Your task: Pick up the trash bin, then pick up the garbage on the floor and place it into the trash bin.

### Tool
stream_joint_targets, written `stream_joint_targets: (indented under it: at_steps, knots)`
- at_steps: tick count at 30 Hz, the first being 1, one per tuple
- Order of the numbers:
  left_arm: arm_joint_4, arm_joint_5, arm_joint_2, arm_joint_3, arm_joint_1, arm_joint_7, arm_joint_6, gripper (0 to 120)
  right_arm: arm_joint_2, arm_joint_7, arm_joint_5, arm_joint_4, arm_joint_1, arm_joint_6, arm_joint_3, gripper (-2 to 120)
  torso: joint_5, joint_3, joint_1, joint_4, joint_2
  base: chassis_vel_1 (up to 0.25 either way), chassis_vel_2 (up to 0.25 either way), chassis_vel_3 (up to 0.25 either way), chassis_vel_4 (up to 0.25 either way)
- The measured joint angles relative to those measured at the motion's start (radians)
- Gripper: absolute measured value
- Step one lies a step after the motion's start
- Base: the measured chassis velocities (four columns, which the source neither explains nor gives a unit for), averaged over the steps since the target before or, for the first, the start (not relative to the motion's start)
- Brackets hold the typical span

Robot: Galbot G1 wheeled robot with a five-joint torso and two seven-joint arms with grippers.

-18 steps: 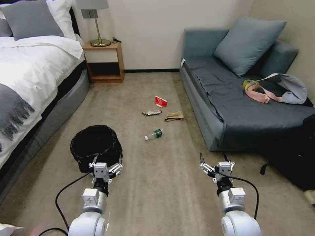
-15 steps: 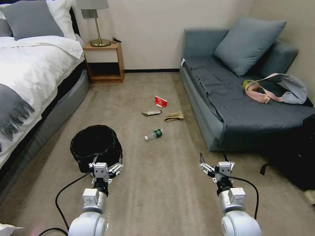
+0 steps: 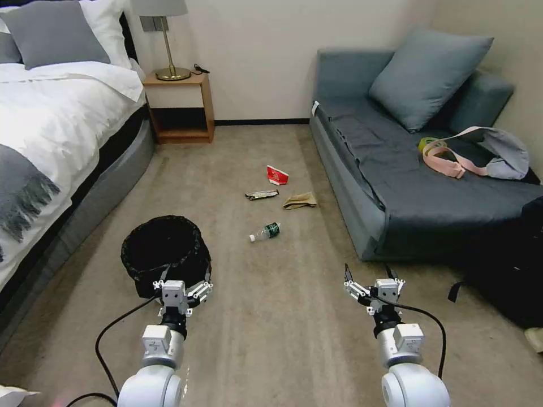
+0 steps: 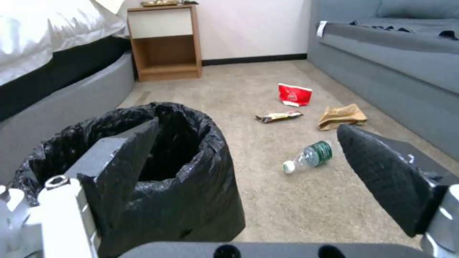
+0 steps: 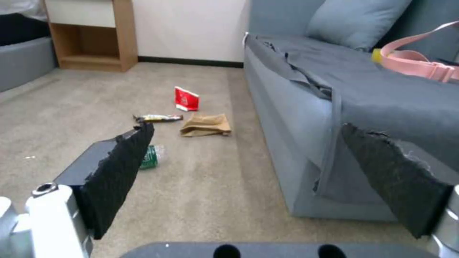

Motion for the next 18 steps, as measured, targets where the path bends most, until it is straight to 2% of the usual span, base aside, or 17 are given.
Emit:
stream_joint_targets:
  at_steps: [18]
  knots:
    - [0.000, 0.000, 0.000, 0.000, 0.000, 0.000, 0.000, 100, 0.000, 0.000, 0.000, 0.000, 0.000, 0.000, 0.000, 100, 0.0000, 0.000, 0.000, 0.0000, 0.000, 0.000, 0.000, 0.000, 0.000]
